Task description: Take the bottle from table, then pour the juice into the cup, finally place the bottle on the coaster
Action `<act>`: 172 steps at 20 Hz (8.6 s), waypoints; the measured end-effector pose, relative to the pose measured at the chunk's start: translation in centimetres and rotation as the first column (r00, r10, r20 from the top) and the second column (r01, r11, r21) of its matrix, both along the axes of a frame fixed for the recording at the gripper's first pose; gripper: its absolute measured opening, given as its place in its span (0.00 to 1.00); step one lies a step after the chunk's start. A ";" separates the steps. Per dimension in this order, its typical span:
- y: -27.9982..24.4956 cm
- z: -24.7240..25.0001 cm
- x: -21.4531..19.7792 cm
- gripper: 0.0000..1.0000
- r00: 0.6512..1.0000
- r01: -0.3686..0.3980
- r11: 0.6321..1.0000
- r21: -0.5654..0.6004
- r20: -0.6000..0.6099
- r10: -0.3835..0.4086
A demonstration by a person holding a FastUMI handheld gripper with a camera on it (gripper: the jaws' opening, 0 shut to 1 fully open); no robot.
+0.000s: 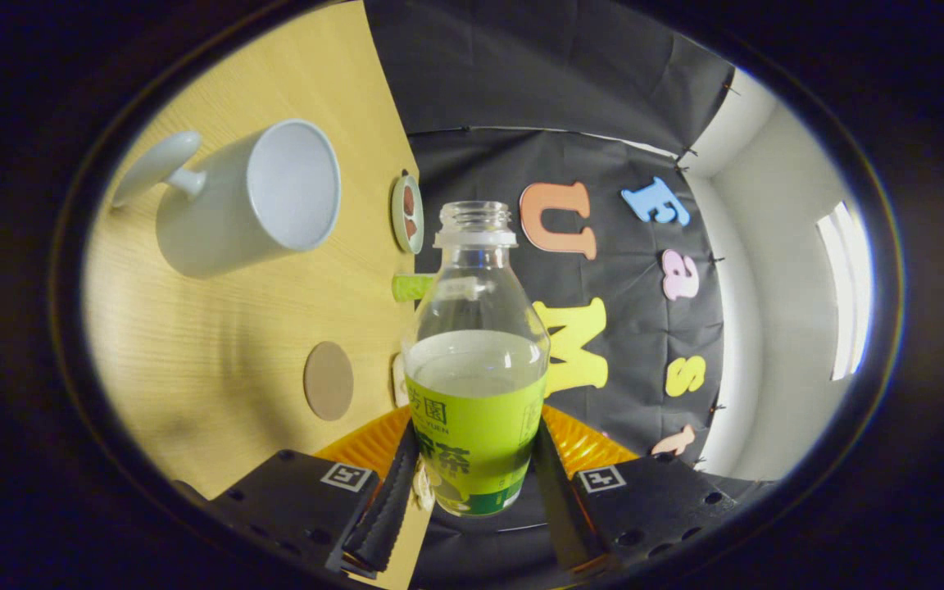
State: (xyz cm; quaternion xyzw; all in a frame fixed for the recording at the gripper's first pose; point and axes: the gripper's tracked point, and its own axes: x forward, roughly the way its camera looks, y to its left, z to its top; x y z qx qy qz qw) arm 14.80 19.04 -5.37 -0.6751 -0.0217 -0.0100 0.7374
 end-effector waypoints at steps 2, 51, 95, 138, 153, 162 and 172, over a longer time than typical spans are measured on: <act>0.1 0.4 0.6 0.77 1.000 -0.002 0.999 -0.033 0.008 0.002; 1.4 5.1 1.4 0.76 0.991 0.003 0.915 -0.404 0.127 0.053; 4.4 11.9 0.0 0.76 0.960 -0.002 0.874 -0.486 0.243 0.137; 1.5 3.0 8.6 0.77 0.920 0.148 0.142 0.979 -0.189 0.342; 2.5 -7.5 13.2 0.80 0.880 0.304 0.154 0.940 -0.339 0.333; 2.1 -8.3 13.3 0.84 0.876 0.323 0.137 0.936 -0.351 0.331; 0.8 -5.8 8.3 1.00 0.889 0.328 0.057 0.943 -0.328 0.318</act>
